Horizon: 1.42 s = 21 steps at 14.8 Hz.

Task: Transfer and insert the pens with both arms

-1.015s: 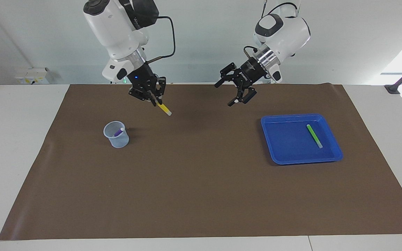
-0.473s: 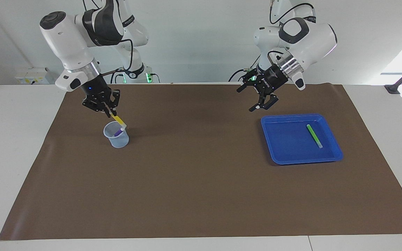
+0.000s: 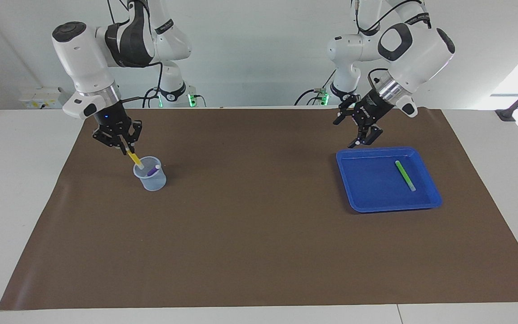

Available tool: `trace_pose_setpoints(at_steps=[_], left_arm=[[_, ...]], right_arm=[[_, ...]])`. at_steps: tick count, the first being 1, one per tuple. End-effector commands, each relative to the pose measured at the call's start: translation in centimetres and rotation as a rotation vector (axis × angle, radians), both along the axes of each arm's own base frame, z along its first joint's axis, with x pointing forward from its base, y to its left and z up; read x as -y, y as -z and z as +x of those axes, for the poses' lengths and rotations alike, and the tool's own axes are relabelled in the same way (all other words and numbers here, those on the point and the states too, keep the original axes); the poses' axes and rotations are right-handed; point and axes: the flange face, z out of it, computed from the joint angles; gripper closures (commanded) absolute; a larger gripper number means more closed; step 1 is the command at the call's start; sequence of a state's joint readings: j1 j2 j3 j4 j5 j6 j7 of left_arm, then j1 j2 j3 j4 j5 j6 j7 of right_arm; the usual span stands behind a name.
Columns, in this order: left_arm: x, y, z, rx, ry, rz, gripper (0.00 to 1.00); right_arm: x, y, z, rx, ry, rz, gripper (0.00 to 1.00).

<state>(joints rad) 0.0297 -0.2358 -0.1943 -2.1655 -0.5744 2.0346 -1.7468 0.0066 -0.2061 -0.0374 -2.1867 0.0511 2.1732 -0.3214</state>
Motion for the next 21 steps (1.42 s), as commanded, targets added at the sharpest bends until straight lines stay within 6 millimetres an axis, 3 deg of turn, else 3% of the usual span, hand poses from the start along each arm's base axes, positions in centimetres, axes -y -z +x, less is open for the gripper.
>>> trace_pose_setpoints(at_steps=[1,4,8,11,15,17,21], left_arm=[[-4.2,0.0,-0.3,0.008,0.051,0.063,0.0],[-8.1,0.1,-0.5,0.074,0.2,0.074,0.0],[-10.9,1.0,-0.7,0.166,0.437,0.126,0.0],[-13.6,1.9,-0.4,0.225,0.592,0.174,0.0],[-16.6,5.8,0.9,0.287,0.89,0.224,0.0],[-18.0,8.8,2.1,0.302,1.12,0.31,0.0],[-19.1,13.7,4.1,0.337,1.486,0.376,0.0]], right_arm=[[0.4,1.6,-0.8,0.025,-0.018,-0.023,1.0],[0.5,3.2,-0.7,0.03,-0.018,-0.025,1.0],[0.6,6.7,-0.6,0.048,-0.025,-0.031,1.0],[0.8,7.9,-0.5,0.036,-0.021,-0.032,1.0],[0.9,9.2,-0.6,0.039,-0.019,-0.033,1.0],[0.9,9.4,-0.7,0.044,-0.018,-0.034,1.0],[1.0,10.2,-0.6,0.057,-0.013,-0.035,1.0]])
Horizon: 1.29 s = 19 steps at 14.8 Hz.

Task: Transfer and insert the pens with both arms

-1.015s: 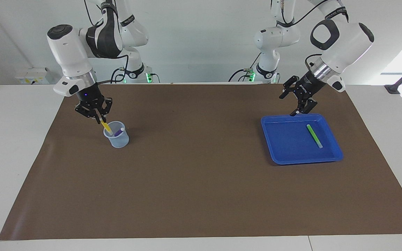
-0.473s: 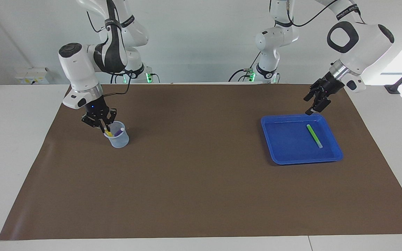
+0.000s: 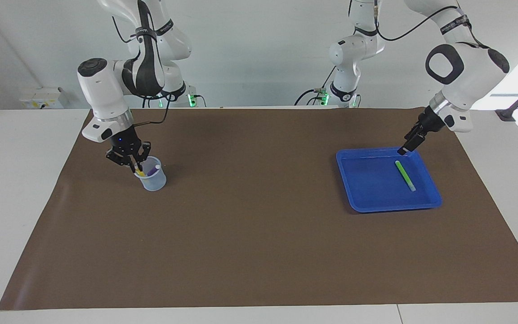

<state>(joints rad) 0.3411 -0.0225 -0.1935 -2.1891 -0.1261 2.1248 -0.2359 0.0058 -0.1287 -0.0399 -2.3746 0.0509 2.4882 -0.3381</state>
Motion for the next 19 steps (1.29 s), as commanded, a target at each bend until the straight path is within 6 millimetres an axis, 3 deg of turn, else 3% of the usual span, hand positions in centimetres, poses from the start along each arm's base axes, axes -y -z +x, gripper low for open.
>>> trace_pose_setpoints(at_steps=[1,2,3,5,7,8,10,13,19], left_arm=[[-0.6,3.2,1.1,0.016,0.236,0.043,0.0],[-0.8,4.2,1.3,0.016,0.285,0.051,0.0],[-0.8,5.4,1.7,0.02,0.329,0.062,0.0],[-0.3,7.6,2.3,0.01,0.384,0.084,0.0],[-0.3,9.1,2.5,-0.001,0.462,0.116,0.02],[-0.3,9.4,2.4,-0.004,0.476,0.113,0.04],[-0.3,10.2,2.6,-0.014,0.487,0.107,0.1],[-0.4,10.2,2.8,-0.017,0.491,0.108,0.27],[-0.5,9.9,3.2,-0.021,0.506,0.121,0.43]], right_arm=[[0.7,0.7,-0.2,0.007,-0.014,-0.019,1.0],[0.7,0.7,-0.2,0.007,-0.014,-0.019,0.71],[0.7,0.7,-0.2,0.007,-0.012,-0.019,0.49],[0.7,0.5,0.0,0.009,-0.005,-0.016,0.23],[1.2,-0.2,0.3,0.02,0.002,-0.016,0.05],[1.8,-0.9,0.6,0.027,0.011,-0.016,0.0],[2.6,-2.0,1.0,0.029,0.026,-0.013,0.0],[3.3,-5.2,2.1,-0.014,0.049,0.001,0.0],[3.8,-12.2,4.4,-0.101,0.201,0.035,0.0]])
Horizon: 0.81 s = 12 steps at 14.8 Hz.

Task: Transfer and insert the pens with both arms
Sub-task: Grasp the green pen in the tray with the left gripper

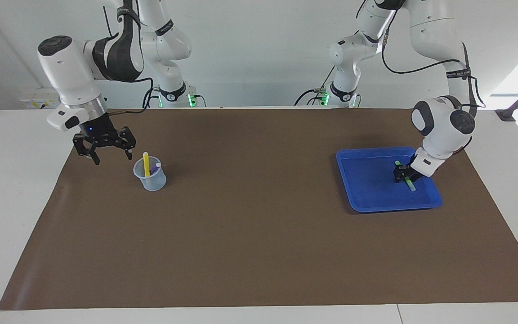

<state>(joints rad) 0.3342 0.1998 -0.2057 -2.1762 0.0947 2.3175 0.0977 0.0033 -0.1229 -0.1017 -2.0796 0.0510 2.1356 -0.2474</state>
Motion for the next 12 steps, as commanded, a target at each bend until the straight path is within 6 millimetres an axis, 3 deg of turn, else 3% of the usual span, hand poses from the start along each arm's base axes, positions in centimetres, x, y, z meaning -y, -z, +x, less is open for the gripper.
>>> trace_pose_setpoints(at_steps=[1,4,7,12], left_arm=[[-0.3,0.3,0.4,-0.006,0.02,0.017,0.47],[-0.5,0.2,0.5,-0.005,0.039,0.036,0.68],[-0.5,0.2,0.5,-0.002,0.04,0.037,1.0],[-0.5,-0.4,0.9,-0.008,0.035,0.038,1.0]], right_arm=[[0.3,-3.5,2.1,-0.06,0.092,-0.002,0.0],[0.4,-7.3,3.7,-0.101,0.101,-0.039,0.0],[-0.1,-9.6,3.7,-0.132,0.153,-0.057,0.0],[-2.6,-10.5,2.0,-0.17,0.182,-0.049,0.0]])
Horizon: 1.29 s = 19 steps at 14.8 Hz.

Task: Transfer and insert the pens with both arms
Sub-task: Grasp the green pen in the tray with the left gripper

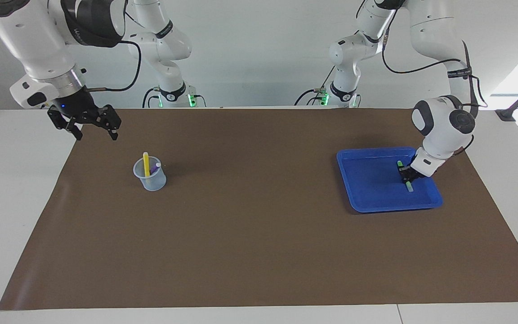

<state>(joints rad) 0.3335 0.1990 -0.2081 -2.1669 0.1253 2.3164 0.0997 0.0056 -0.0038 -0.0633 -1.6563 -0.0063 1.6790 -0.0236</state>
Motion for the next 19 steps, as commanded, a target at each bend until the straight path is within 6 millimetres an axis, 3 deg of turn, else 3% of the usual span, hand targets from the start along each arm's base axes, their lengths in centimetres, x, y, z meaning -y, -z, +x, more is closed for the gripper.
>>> trace_pose_setpoints(at_steps=[1,8,12,13,19], left_arm=[[-0.6,-0.2,0.7,-0.028,0.007,0.016,1.0],[-0.9,-3.9,2.1,-0.096,-0.04,-0.005,1.0],[-0.3,-6.6,2.5,-0.123,-0.161,-0.053,1.0],[0.7,-8.2,2.7,-0.137,-0.23,-0.081,1.0],[11.1,-16.5,1.1,-0.195,-0.779,-0.234,1.0]], right_arm=[[-0.8,-0.6,-1.2,-0.022,0.031,-0.02,0.0],[-1.7,-0.6,-1.4,-0.031,0.027,-0.013,0.0],[-2.5,-0.5,-1.4,-0.034,0.024,-0.01,0.0],[-2.6,-0.5,-1.5,-0.037,0.024,-0.01,0.0],[-2.6,-0.5,-1.6,-0.043,0.033,-0.02,0.0]])
